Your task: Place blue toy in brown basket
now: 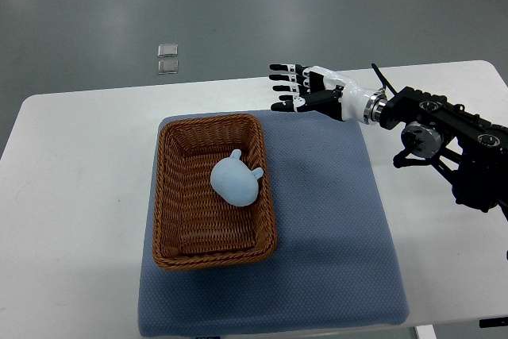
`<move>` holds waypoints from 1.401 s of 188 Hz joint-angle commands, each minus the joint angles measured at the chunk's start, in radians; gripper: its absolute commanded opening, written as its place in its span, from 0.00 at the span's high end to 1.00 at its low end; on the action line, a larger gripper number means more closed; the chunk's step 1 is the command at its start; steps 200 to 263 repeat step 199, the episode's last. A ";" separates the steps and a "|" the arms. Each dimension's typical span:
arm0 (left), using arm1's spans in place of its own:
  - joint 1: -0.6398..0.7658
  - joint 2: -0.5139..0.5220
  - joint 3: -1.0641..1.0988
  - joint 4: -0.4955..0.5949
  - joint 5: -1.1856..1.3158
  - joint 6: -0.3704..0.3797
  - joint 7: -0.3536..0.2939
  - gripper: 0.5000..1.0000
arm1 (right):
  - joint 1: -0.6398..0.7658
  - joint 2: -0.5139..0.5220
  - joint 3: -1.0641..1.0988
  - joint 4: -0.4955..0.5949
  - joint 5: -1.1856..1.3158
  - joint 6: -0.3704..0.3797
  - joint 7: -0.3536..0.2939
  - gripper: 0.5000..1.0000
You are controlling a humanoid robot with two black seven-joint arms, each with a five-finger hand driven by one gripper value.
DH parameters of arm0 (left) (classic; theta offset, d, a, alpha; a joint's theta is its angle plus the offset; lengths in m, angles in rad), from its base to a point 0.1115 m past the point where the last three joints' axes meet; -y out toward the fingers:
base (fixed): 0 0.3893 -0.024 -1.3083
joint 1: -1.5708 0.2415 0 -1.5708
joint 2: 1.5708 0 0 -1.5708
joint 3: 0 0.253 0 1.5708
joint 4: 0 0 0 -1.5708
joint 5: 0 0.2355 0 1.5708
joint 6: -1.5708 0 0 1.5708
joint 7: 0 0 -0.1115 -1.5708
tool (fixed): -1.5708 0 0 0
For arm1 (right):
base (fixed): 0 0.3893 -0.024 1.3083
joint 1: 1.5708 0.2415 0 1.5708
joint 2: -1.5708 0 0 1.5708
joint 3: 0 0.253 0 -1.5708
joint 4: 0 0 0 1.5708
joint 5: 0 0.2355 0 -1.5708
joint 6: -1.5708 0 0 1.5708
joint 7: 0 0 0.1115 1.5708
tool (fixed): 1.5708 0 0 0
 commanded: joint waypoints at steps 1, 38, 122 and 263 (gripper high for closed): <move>0.000 0.000 0.000 0.000 0.000 -0.001 0.000 0.00 | -0.035 0.000 0.008 -0.008 0.134 -0.010 -0.019 0.17; 0.000 0.000 0.000 0.000 0.000 0.001 0.000 0.00 | -0.051 0.002 0.008 -0.006 0.291 -0.074 -0.026 0.17; 0.000 0.000 0.000 0.000 0.000 0.001 0.000 0.00 | -0.051 0.005 0.020 -0.066 0.308 -0.140 0.008 0.17; 0.000 0.000 0.000 0.000 0.000 -0.001 0.000 0.00 | -0.052 -0.018 0.019 -0.075 0.308 -0.123 0.011 0.17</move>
